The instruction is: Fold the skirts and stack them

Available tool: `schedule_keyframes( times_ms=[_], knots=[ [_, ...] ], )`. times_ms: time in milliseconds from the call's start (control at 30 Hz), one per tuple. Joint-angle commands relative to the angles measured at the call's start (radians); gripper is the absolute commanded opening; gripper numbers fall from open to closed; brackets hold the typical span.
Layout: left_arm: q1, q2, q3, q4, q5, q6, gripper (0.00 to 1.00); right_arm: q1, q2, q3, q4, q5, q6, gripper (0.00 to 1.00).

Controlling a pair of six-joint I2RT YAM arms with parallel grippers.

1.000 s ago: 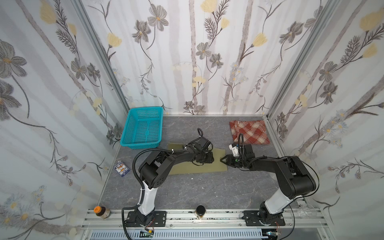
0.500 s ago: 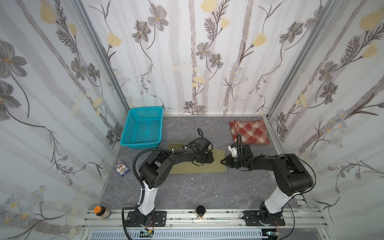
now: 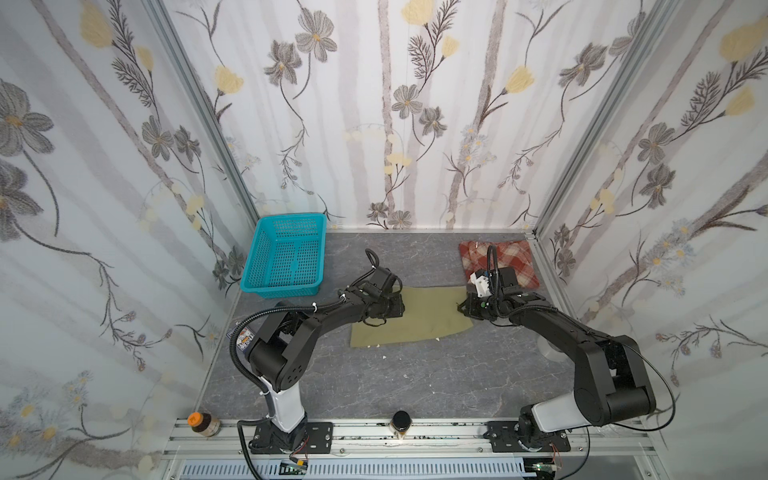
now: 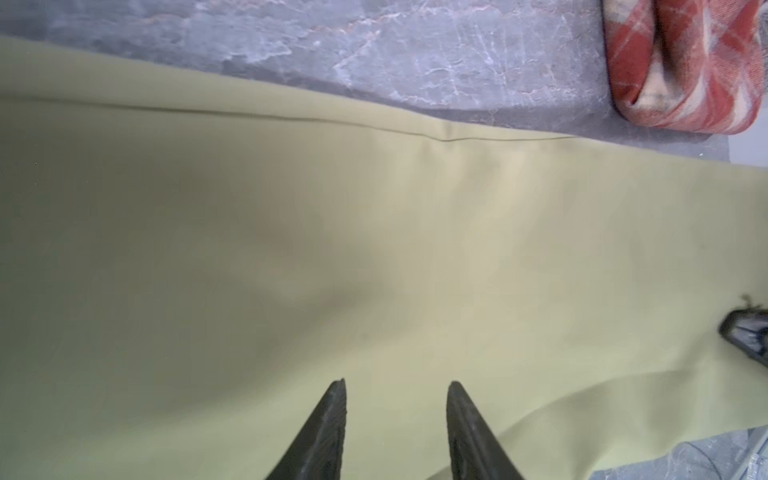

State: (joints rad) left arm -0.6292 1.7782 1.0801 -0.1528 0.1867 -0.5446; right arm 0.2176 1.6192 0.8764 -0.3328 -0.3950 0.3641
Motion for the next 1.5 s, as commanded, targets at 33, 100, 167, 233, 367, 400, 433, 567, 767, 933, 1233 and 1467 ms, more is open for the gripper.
schedule_keyframes(
  times_ms=[33,100,167,233,367,400,433,567,767,933,1233,1467],
  knots=[
    [0.028,-0.046,-0.068,-0.001,-0.047,0.022,0.42,0.0,-0.017,0.031,-0.149,0.077,-0.064,0.0],
    [0.032,-0.059,-0.098,-0.001,-0.067,0.019,0.42,0.0,-0.056,0.045,-0.183,0.1,-0.077,0.0],
    [0.031,-0.06,-0.114,0.001,-0.072,0.013,0.42,-0.001,-0.063,0.064,-0.216,0.133,-0.085,0.0],
    [0.029,-0.052,-0.123,0.001,-0.063,0.005,0.41,0.0,-0.068,0.089,-0.251,0.155,-0.094,0.0],
    [0.013,-0.047,-0.137,0.007,-0.062,-0.014,0.4,0.0,-0.08,0.12,-0.287,0.184,-0.096,0.0],
    [0.003,-0.045,-0.139,0.01,-0.062,-0.024,0.4,0.0,-0.083,0.126,-0.29,0.191,-0.096,0.0],
    [-0.006,-0.041,-0.142,0.017,-0.061,-0.037,0.39,0.0,-0.084,0.131,-0.293,0.195,-0.096,0.0],
    [-0.055,-0.008,-0.145,0.041,-0.05,-0.073,0.39,0.017,-0.081,0.146,-0.302,0.201,-0.091,0.0],
    [-0.112,0.034,-0.151,0.089,-0.063,-0.147,0.38,0.075,-0.049,0.195,-0.335,0.243,-0.079,0.0],
    [-0.159,0.058,-0.146,0.129,-0.055,-0.198,0.37,0.119,-0.031,0.226,-0.337,0.25,-0.052,0.0],
    [-0.246,0.132,-0.092,0.171,-0.055,-0.246,0.37,0.192,0.036,0.267,-0.317,0.232,-0.01,0.0],
    [-0.258,0.132,-0.09,0.197,-0.049,-0.259,0.37,0.21,0.048,0.264,-0.27,0.178,0.022,0.0]
  ],
)
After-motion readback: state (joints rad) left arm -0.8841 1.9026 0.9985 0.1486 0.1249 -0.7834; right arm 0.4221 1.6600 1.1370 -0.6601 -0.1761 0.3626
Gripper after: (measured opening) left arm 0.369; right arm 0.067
